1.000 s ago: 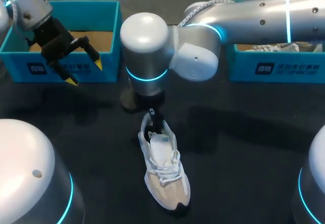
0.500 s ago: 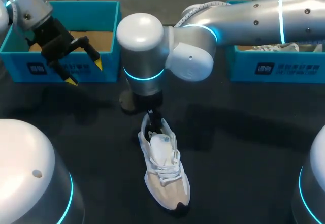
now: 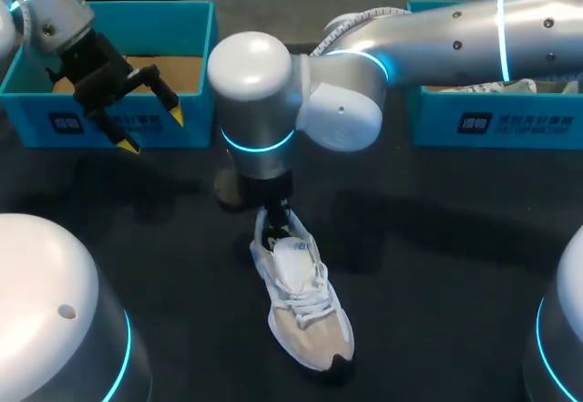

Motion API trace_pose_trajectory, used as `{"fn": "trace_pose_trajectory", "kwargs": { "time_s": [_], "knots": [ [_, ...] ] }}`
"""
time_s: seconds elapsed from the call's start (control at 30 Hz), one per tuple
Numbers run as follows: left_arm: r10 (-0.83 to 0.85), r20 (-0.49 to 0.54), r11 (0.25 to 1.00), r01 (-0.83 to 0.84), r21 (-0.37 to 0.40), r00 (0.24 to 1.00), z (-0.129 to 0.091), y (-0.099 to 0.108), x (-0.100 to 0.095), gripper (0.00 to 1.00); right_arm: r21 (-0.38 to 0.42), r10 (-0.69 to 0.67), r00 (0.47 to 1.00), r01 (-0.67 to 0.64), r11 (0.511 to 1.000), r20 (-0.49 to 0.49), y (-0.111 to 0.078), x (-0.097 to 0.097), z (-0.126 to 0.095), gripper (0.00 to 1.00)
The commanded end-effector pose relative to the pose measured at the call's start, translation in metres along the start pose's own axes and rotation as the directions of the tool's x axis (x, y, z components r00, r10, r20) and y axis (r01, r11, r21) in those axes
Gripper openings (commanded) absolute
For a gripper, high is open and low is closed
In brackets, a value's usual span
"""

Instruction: Take the shoe out of the shoebox, open the shoe tongue, remove and reinsert the insole, then place the shoe into the shoebox

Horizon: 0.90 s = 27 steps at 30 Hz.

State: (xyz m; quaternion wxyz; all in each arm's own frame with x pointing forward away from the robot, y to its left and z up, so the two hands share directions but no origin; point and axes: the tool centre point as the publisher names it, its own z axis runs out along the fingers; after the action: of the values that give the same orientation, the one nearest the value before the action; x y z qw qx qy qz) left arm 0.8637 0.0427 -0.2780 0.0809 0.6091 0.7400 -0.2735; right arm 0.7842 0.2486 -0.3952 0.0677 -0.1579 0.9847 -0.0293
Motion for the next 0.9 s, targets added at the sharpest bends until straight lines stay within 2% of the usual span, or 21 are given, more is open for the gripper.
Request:
{"fn": "trace_pose_trajectory", "kwargs": {
  "time_s": [0.03, 0.2, 0.53, 0.9],
  "knots": [
    [0.0, -0.002, 1.0, 0.0, -0.003, 1.0, 0.0, -0.001, 0.0, 1.0, 0.023, -0.007, 1.0, 0.007, 1.0, 0.025, -0.001, 0.007, -0.022, 0.0],
    [0.0, -0.002, 1.0, 0.0, -0.003, 1.0, 0.0, -0.001, 0.0, 1.0, 0.054, -0.011, 0.999, 0.009, 0.998, 0.052, -0.006, 0.007, -0.046, 0.0],
    [0.0, -0.002, 1.0, 0.0, -0.003, 1.0, 0.0, -0.001, 0.0, 1.0, 0.1, 0.0, 0.995, -0.01, 0.995, 0.1, -0.032, 0.001, -0.11, 0.0],
    [0.0, -0.002, 1.0, 0.0, -0.003, 1.0, 0.0, -0.001, 0.0, 1.0, 0.133, -0.013, 0.991, -0.005, 0.991, 0.134, -0.066, -0.003, -0.158, 0.0]
  ]
}}
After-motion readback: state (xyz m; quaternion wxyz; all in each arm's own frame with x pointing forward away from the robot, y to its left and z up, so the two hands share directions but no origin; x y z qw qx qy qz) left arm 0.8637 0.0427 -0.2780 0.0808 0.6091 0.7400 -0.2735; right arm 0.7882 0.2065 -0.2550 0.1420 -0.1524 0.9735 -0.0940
